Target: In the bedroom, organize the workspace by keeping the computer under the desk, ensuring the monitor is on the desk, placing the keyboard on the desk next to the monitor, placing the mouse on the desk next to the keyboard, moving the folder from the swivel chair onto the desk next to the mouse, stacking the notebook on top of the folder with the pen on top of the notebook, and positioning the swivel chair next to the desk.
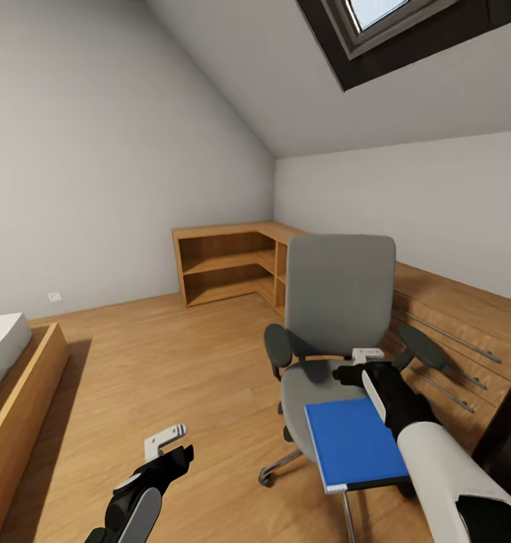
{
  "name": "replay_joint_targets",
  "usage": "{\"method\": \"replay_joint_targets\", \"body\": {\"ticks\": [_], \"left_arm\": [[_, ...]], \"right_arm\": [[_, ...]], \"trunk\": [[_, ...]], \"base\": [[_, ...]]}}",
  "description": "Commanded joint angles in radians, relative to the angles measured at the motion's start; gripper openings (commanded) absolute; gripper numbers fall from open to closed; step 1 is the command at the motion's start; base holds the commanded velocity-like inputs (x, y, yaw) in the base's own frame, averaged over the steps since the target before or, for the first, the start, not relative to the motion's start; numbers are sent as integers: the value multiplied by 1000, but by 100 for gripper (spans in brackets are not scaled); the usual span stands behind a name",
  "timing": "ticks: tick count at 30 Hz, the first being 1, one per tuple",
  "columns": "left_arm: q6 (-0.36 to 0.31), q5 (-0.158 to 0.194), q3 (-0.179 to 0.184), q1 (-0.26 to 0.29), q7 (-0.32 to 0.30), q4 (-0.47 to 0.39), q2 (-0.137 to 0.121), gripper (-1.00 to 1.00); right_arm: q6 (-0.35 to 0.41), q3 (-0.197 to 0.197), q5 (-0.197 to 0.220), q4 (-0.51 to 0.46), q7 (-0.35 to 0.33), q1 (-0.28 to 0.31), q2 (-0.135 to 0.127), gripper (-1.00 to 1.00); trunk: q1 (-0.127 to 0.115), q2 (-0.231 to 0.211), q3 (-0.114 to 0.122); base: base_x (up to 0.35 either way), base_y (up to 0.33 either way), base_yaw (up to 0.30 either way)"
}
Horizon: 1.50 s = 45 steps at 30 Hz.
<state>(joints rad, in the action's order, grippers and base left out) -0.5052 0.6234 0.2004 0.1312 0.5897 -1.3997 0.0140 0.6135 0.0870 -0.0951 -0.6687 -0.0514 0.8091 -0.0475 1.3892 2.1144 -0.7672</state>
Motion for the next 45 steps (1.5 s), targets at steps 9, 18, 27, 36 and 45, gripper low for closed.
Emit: {"method": "replay_joint_targets", "body": {"ticks": [9, 18, 27, 36, 45], "left_arm": [[-1, 9, 1, 1, 11, 1, 0, 100], [-1, 9, 1, 1, 10, 1, 0, 100], [-1, 9, 1, 1, 7, 1, 0, 100], [0, 10, 0, 1, 4, 0, 0, 100], [1, 10, 1, 1, 10, -1, 0, 100]], "right_arm": [[92, 3, -7, -227, -7, -103, 8, 100], [183, 2, 99, -545, -7, -255, 14, 100], [187, 0, 115, -604, -9, -275, 18, 100], [183, 2, 115, -609, -8, -275, 32, 100], [184, 1, 116, -605, -8, -275, 33, 100]], "trunk": [[0, 0, 9], [0, 0, 10], [0, 0, 10], [0, 0, 12], [0, 0, 18]], "base": [[0, 0, 0], [0, 0, 0], [0, 0, 0], [0, 92, -40], [-94, 316, -248]]}}
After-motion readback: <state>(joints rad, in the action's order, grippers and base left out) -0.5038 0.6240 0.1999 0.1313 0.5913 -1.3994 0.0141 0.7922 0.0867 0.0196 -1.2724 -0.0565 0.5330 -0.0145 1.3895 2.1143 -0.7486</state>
